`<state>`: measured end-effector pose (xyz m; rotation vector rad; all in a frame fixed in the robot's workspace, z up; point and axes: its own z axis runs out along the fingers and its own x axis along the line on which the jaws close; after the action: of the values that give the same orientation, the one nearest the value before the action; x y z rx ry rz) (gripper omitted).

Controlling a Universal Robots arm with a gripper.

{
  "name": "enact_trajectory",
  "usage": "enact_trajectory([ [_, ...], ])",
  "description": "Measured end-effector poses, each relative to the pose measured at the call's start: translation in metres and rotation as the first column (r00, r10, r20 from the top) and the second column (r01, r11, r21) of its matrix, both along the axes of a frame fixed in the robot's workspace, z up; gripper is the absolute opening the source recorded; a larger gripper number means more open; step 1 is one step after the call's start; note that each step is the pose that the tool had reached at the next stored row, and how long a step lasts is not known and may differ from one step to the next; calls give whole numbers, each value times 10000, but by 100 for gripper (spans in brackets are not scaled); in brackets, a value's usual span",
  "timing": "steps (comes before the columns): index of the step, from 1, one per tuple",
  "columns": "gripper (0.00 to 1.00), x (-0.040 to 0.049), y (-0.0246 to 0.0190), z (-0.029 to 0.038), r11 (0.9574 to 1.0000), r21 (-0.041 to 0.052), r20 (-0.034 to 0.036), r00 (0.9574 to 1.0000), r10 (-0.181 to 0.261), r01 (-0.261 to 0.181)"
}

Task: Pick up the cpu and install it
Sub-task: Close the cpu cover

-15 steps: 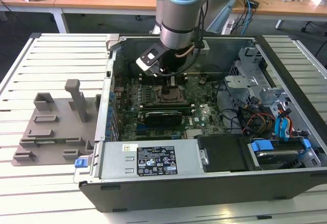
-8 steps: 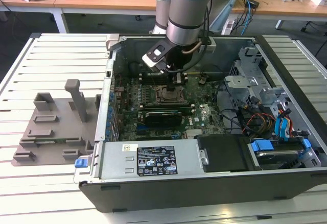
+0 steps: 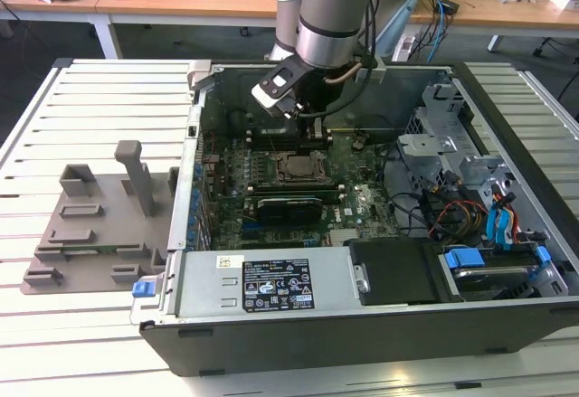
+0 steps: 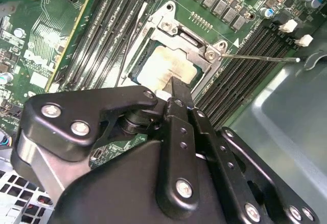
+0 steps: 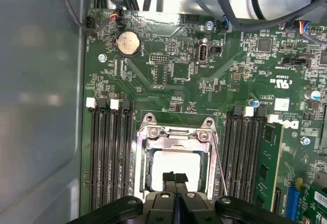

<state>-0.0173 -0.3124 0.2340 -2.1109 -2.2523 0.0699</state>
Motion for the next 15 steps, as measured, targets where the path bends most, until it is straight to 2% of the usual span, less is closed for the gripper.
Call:
enact_trajectory([
  [15,11,0,0,102,10000,-1,0,10000,1,-1],
])
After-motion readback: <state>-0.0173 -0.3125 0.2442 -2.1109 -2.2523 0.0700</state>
